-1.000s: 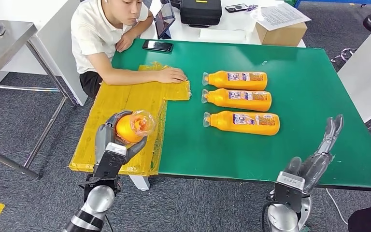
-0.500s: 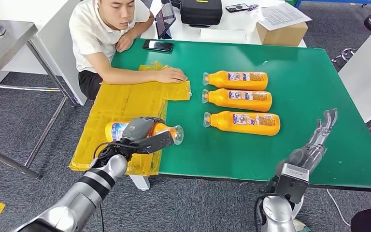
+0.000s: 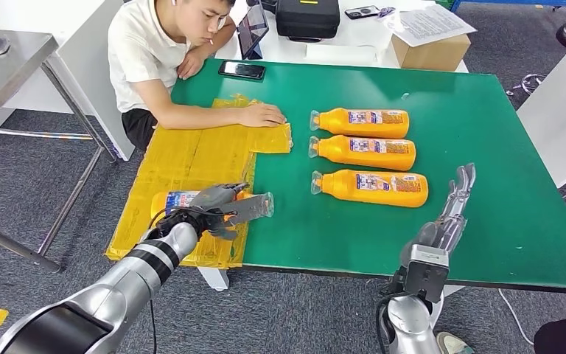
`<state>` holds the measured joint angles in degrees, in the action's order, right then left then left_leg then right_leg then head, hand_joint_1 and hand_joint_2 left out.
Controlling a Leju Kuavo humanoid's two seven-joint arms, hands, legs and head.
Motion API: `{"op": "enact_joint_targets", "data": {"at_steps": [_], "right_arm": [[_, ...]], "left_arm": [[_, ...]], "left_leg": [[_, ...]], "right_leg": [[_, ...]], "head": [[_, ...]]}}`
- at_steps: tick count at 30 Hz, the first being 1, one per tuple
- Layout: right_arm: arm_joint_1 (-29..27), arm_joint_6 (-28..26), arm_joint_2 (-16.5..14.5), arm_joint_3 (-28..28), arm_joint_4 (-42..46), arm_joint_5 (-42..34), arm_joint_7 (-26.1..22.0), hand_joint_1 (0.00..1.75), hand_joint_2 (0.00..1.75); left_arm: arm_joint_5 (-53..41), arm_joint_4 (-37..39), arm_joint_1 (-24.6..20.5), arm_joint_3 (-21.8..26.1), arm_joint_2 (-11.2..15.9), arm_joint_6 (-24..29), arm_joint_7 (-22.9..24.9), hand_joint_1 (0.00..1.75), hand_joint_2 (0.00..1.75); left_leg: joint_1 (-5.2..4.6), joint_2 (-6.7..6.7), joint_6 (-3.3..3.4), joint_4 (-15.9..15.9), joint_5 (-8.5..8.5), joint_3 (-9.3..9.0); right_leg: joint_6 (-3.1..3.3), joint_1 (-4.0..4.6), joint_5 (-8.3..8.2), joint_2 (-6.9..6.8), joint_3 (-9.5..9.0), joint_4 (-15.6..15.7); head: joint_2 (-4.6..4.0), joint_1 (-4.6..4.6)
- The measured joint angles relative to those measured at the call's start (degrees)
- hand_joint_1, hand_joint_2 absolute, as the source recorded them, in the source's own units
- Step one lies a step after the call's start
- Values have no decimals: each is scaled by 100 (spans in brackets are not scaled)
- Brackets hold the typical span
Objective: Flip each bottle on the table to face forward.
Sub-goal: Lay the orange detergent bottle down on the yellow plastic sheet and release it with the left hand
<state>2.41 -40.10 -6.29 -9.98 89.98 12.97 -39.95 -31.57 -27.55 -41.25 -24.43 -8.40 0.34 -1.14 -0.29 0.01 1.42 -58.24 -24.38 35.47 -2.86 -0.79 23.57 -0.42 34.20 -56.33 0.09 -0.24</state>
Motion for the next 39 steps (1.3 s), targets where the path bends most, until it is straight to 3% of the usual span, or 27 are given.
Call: {"op": "enact_joint_targets", "data": {"at_steps": [6,10,15,18,26,29,33,39], "right_arm": [[91,60,46,-143,-176,-147,0,0,0],[152,42,84,-265,-289,-163,0,0,0],[158,34,126,-297,-344,-157,-1,0,0],[123,32,149,-300,-343,-102,-2,0,0],[55,32,178,-300,-343,-37,-3,0,0],[21,32,181,-294,-342,42,-4,0,0],[-53,29,180,-279,-324,201,-4,0,0],[-84,170,260,-226,-625,1204,220,0,0]], "left_arm": [[793,178,-133,401,-26,-734,-101,0,175],[833,234,-136,467,-34,-705,-240,0,175],[1219,76,76,577,-171,-422,-1122,0,175],[1733,-488,401,616,-313,-373,-1582,0,175],[2174,-1441,813,616,-427,-471,-1684,0,175],[3004,-1904,1049,615,-444,-754,-1727,0,175],[4865,-2906,1556,600,-528,-1018,-1507,0,175],[5366,-4045,2181,290,-481,-158,-1793,0,175]], "left_leg": [[-1,-8,0,0,0,-6],[0,-10,0,0,0,-11],[-1,-13,0,-1,1,-11],[-4,-12,1,-1,-1,-7],[-2,-11,2,-1,-3,-1],[-2,-10,2,-1,-2,-1],[-3,-10,2,-1,-4,1],[-3,-13,2,0,-10,3]], "right_leg": [[0,0,1,-7,-10,1],[0,0,1,-8,-14,1],[0,-1,0,-9,-14,1],[-1,-3,1,-8,-11,2],[-2,-1,1,-8,-2,3],[-2,-1,1,-7,-2,3],[-2,-2,2,-8,-2,4],[-1,-2,6,-8,-1,6]], "head": [[0,-1],[0,-2],[0,-1],[0,-1],[0,-2],[0,-1],[0,-1],[0,-2]]}}
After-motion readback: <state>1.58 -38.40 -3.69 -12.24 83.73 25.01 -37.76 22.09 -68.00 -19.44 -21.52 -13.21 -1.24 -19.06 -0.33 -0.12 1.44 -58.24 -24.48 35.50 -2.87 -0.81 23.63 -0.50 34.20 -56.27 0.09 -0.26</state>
